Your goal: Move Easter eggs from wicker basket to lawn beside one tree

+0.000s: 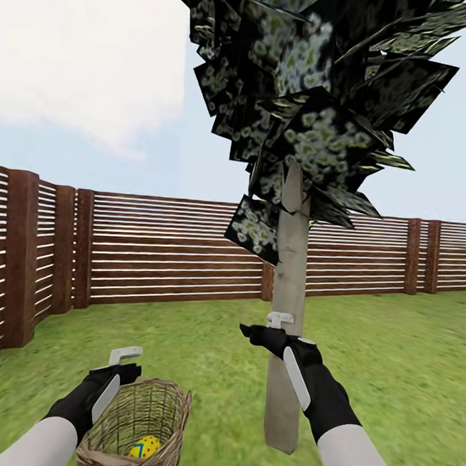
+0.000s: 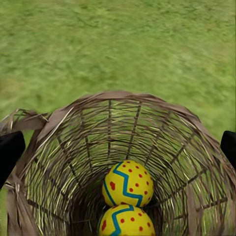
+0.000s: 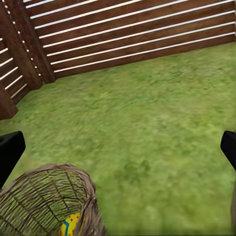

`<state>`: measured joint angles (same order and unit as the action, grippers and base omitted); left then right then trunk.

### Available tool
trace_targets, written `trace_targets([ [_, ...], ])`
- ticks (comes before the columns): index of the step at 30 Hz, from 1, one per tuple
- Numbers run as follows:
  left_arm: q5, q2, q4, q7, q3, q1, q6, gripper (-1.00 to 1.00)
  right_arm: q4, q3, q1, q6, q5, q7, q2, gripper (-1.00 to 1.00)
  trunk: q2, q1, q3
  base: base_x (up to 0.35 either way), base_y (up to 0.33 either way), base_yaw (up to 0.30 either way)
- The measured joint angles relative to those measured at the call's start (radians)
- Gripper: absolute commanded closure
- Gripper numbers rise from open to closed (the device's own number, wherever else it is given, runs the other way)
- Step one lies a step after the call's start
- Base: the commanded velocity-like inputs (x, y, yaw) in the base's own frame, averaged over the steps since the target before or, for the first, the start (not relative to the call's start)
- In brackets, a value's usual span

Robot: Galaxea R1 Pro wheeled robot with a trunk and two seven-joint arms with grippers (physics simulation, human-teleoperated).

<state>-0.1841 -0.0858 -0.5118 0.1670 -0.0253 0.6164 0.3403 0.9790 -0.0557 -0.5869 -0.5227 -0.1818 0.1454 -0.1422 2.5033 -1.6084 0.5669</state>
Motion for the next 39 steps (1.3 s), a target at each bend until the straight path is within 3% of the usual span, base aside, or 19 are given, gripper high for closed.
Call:
trace_targets([
  [39,0.001,0.0,0.0,0.001,0.002,0.0,-0.003,-1.0,-0.001,-0.001,0.0,-0.001,0.0,0.0,0.0,-1.0,0.009,-0.018,0.151,0.0,0.0,0.0],
])
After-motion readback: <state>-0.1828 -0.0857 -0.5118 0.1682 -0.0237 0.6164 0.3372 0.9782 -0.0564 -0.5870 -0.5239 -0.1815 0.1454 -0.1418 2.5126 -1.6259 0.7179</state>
